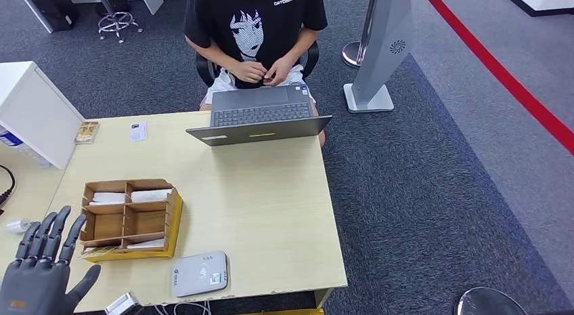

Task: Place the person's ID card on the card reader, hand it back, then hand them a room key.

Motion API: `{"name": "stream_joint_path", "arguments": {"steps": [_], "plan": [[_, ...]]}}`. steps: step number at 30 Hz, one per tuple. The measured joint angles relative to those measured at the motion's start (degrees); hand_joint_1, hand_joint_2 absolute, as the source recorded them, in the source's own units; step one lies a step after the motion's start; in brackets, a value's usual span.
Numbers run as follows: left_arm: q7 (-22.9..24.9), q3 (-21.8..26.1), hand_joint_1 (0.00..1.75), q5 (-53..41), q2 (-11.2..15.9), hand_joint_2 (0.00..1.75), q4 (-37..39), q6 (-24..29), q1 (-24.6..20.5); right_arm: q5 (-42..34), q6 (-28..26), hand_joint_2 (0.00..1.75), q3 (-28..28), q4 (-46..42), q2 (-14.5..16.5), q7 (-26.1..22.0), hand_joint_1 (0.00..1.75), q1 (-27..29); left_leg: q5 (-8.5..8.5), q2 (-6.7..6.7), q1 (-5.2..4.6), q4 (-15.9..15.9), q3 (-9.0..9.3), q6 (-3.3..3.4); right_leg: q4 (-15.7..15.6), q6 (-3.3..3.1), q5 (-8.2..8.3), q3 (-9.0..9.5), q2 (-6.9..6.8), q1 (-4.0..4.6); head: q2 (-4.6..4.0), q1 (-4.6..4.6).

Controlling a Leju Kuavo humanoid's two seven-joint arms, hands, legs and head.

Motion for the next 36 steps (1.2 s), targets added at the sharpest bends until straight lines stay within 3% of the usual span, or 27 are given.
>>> {"name": "stream_joint_path", "arguments": {"steps": [9,21,36], "plan": [[0.9,-0.2,0.00,0.3,-1.0,1.75,2.5,0.6,1.6,1.1,0.1,1.75,-0.3,0.0,0.0,0.0,0.00,0.0,0.02,-0.03,0.00,0.0,0.02,-0.01,0.0,0.00,0.01,0.03,-0.01,0.00,0.00,0.01],[-2.8,2.1,0.00,-2.1,-2.3,1.75,14.3,4.9,-2.4,3.3,1.2,1.75,-0.3,0.0,0.0,-0.1,0.00,-0.1,0.04,-0.06,0.01,0.0,0.02,-0.01,0.0,-0.01,0.01,0.04,-0.03,0.00,0.00,0.00],[-4.0,4.7,0.00,-5.6,0.6,1.75,20.9,3.4,-4.4,4.1,2.2,1.75,-0.3,0.0,0.0,-0.9,0.00,-0.1,0.04,-0.07,0.01,0.0,0.01,-0.01,0.0,-0.01,0.01,0.04,-0.04,0.01,0.00,0.03]]}}
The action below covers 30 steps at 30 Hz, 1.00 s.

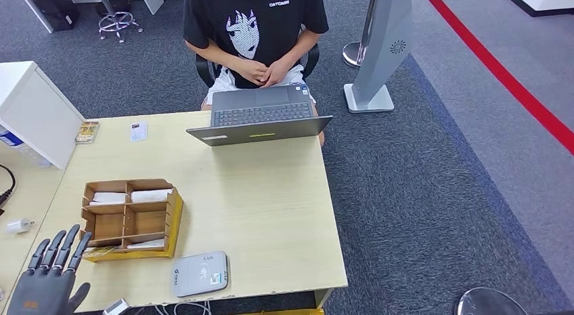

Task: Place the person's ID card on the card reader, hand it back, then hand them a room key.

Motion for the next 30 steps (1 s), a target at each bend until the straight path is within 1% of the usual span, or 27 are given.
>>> {"name": "stream_joint_path", "arguments": {"steps": [5,10,15,20,26,30], "plan": [[0.2,0.8,0.00,-1.3,1.5,1.75,0.3,-0.4,0.0,0.5,0.1,1.75,0.0,0.0,0.0,-0.1,0.00,0.0,0.00,0.00,0.00,0.0,0.00,0.00,0.0,0.00,0.00,0.00,0.00,0.00,0.00,0.00],[0.2,3.3,0.00,-2.7,3.1,1.75,0.3,-0.3,0.0,1.0,0.1,1.75,0.0,0.0,0.0,-0.2,0.00,0.0,0.00,0.00,0.01,0.0,0.00,0.00,0.0,0.00,0.00,0.00,0.00,0.01,0.00,-0.01],[-0.2,4.7,0.00,-2.9,3.7,1.75,0.8,0.1,-0.8,1.5,0.2,1.75,0.0,0.0,0.0,-0.2,0.00,0.0,0.00,-0.03,0.00,0.0,-0.01,0.00,0.0,0.00,0.00,0.00,-0.03,0.00,0.00,0.00],[-0.7,4.8,0.00,-3.0,3.2,1.75,2.8,1.6,-2.8,2.0,0.2,1.75,0.0,0.0,0.0,-0.1,0.00,-0.1,0.02,-0.03,0.00,0.0,0.00,-0.02,0.0,0.00,0.01,0.02,-0.04,0.00,0.00,-0.01],[-1.2,4.9,0.00,-2.0,2.4,1.75,4.2,2.8,-3.9,2.0,0.2,1.75,0.0,0.0,0.0,-0.1,0.00,-0.2,0.02,-0.03,0.00,0.0,0.00,-0.02,0.0,-0.01,0.01,0.01,-0.04,0.00,0.00,-0.01],[-2.2,5.3,0.00,0.3,0.1,1.75,6.3,5.2,-5.8,2.5,0.1,1.75,0.0,0.0,0.0,-0.1,0.00,-0.2,0.02,-0.06,-0.01,0.0,-0.01,-0.02,0.0,-0.01,0.01,0.01,-0.08,0.00,0.00,0.00]]}}
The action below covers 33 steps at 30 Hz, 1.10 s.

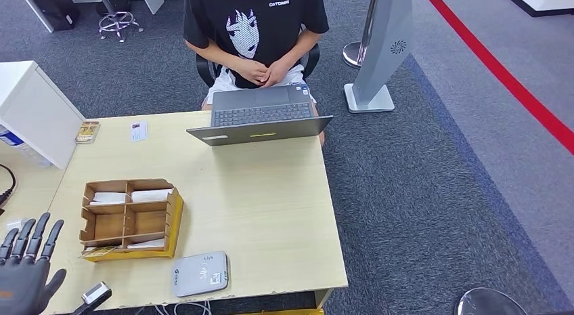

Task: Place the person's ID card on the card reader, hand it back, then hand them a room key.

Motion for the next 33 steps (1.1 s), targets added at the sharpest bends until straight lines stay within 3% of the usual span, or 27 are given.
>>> {"name": "stream_joint_path", "arguments": {"steps": [6,11,33], "plan": [[-0.7,0.1,0.00,0.7,-4.2,1.75,4.5,1.8,-2.8,0.5,0.0,1.75,0.0,0.0,0.0,0.0,0.00,-0.1,0.00,0.01,0.00,0.0,0.01,0.00,0.0,0.00,0.01,0.01,0.00,0.00,0.00,-0.01],[-0.7,0.0,0.00,0.6,-6.0,1.75,6.9,1.9,-3.9,0.5,0.0,1.75,0.0,0.0,0.0,0.0,0.00,-0.1,0.00,0.02,0.00,0.0,0.02,0.00,0.0,-0.01,0.01,0.00,0.01,0.00,0.00,-0.01],[-0.9,-0.1,0.00,-0.3,-7.2,1.75,9.0,2.4,-4.2,1.3,0.3,1.75,0.0,0.0,0.0,0.0,0.00,-0.1,0.00,0.02,0.00,0.0,0.02,0.00,0.0,-0.01,0.00,-0.01,0.03,0.00,0.00,-0.01]]}}
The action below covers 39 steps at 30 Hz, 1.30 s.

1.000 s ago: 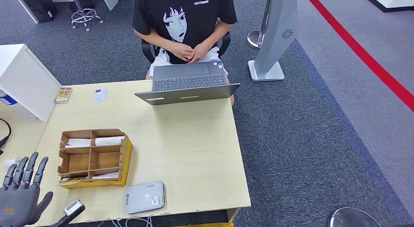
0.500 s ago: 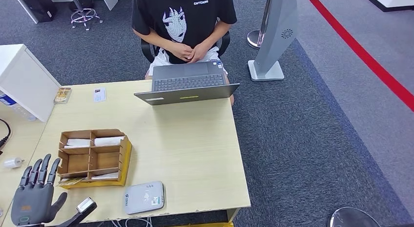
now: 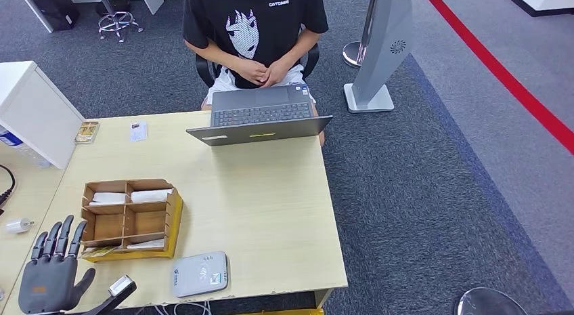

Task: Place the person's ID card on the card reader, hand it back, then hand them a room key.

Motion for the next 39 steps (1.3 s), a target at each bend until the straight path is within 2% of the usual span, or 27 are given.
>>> {"name": "stream_joint_path", "arguments": {"steps": [21,25,39], "plan": [[0.0,-1.0,0.00,-0.3,-0.2,1.75,0.0,0.0,-0.1,0.1,-0.2,1.75,-0.1,0.0,0.0,0.0,0.00,0.0,0.00,0.00,0.00,0.0,0.00,0.00,0.0,0.00,0.00,-0.01,0.01,0.00,0.00,-0.01],[0.0,-1.1,1.75,-0.3,-0.2,1.75,0.0,0.0,-0.1,0.1,-0.2,1.75,-0.1,0.0,0.0,0.0,0.00,0.0,0.00,0.00,0.00,0.0,0.00,0.00,0.0,0.00,0.00,-0.01,0.01,0.00,0.00,0.00],[0.0,-1.1,1.75,1.1,-0.1,1.75,-0.1,0.2,-0.5,0.8,0.5,1.75,-0.1,0.0,0.0,0.0,0.00,0.0,0.00,0.00,0.00,0.0,0.00,0.00,0.0,0.00,0.00,0.00,0.01,0.00,0.00,0.01]]}}
